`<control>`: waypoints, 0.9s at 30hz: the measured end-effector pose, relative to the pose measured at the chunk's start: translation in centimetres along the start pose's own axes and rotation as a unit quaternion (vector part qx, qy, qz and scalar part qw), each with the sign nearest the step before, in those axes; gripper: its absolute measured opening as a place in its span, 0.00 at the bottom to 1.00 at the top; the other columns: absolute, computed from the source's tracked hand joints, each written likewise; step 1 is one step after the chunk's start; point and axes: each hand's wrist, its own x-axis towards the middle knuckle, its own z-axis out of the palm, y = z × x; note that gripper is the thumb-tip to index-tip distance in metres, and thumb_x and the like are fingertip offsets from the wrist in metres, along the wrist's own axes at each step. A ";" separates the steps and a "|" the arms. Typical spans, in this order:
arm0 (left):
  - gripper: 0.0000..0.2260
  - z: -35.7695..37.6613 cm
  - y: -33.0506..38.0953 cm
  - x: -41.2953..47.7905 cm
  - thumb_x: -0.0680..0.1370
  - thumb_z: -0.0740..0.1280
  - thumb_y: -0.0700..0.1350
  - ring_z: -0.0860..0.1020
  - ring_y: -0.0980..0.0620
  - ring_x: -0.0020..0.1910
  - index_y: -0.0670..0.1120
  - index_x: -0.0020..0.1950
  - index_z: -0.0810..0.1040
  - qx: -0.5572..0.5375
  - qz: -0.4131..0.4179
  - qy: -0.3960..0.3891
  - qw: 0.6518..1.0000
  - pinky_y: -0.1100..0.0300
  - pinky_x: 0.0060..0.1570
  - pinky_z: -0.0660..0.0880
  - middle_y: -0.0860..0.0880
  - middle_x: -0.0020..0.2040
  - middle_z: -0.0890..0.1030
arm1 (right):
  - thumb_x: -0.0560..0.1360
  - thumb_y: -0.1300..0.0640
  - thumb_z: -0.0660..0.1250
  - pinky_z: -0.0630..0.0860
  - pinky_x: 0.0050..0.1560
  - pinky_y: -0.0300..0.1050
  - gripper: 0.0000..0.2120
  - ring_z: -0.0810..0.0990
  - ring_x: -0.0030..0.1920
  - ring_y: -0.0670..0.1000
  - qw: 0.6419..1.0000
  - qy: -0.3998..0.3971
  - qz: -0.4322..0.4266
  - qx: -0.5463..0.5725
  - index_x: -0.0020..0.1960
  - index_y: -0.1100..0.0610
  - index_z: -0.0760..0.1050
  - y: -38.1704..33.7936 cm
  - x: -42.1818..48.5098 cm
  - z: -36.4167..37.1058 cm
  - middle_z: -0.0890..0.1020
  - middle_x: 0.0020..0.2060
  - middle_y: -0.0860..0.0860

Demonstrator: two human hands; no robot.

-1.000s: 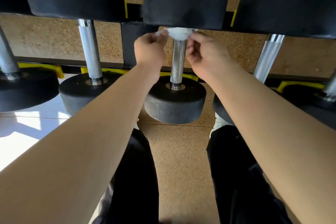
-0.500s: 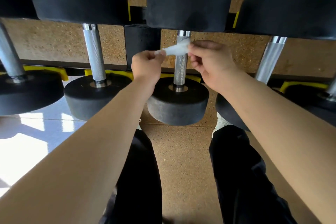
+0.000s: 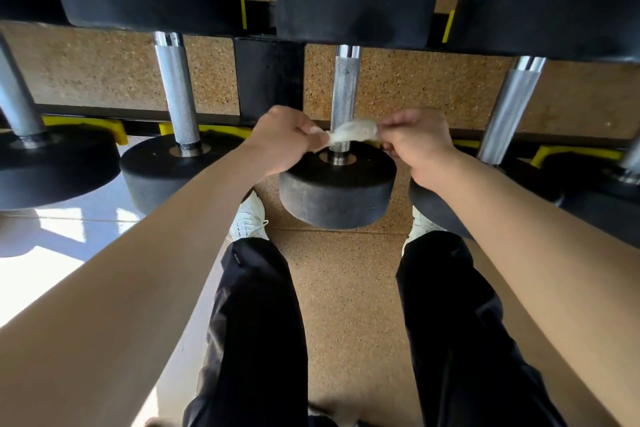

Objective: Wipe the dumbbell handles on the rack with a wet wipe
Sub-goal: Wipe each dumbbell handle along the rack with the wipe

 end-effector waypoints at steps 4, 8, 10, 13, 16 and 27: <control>0.08 -0.5 -1.0 -0.4 0.76 0.72 0.58 0.81 0.47 0.52 0.55 0.50 0.82 0.101 -0.033 0.031 0.994 0.50 0.53 0.79 0.50 0.49 0.84 | 0.72 0.60 0.76 0.73 0.37 0.29 0.04 0.81 0.41 0.43 0.984 -0.062 -0.094 -0.139 0.44 0.53 0.83 0.3 -1.7 0.4 0.84 0.41 0.47; 0.07 -0.3 -0.9 -0.8 0.76 0.71 0.56 0.81 0.45 0.52 0.55 0.50 0.83 0.183 -0.039 0.095 0.978 0.56 0.46 0.75 0.49 0.51 0.83 | 0.73 0.59 0.75 0.78 0.42 0.31 0.03 0.81 0.41 0.42 0.957 -0.094 -0.168 -0.216 0.46 0.55 0.83 -0.3 -2.6 1.2 0.83 0.41 0.46; 0.03 -0.1 -0.3 -1.0 0.76 0.73 0.53 0.80 0.53 0.45 0.56 0.43 0.82 0.116 0.018 0.020 0.993 0.61 0.42 0.73 0.55 0.43 0.82 | 0.74 0.62 0.74 0.80 0.50 0.40 0.03 0.82 0.45 0.47 0.955 -0.050 -0.144 -0.255 0.47 0.55 0.83 0.2 -1.3 0.5 0.84 0.46 0.50; 0.01 0.1 -0.2 -1.5 0.76 0.74 0.50 0.80 0.57 0.43 0.55 0.45 0.85 0.075 0.058 -0.035 0.995 0.63 0.41 0.76 0.57 0.40 0.82 | 0.75 0.64 0.72 0.75 0.43 0.35 0.05 0.81 0.48 0.49 0.950 0.018 -0.110 -0.291 0.48 0.56 0.82 0.8 0.3 -1.3 0.83 0.49 0.52; 0.06 -0.2 -1.3 -0.9 0.76 0.73 0.47 0.81 0.55 0.43 0.57 0.40 0.83 0.029 0.024 0.044 0.998 0.60 0.41 0.78 0.56 0.41 0.84 | 0.76 0.61 0.71 0.73 0.43 0.33 0.04 0.80 0.48 0.47 0.966 0.074 -0.103 -0.223 0.48 0.54 0.81 0.3 1.0 -3.0 0.82 0.49 0.49; 0.08 -0.1 2.0 1.8 0.82 0.66 0.46 0.85 0.49 0.52 0.48 0.59 0.81 -0.363 -0.068 0.015 0.929 0.57 0.53 0.81 0.47 0.54 0.86 | 0.76 0.67 0.69 0.83 0.49 0.44 0.09 0.87 0.49 0.52 0.950 -0.025 0.043 0.307 0.56 0.61 0.78 -2.7 1.5 -0.8 0.84 0.55 0.56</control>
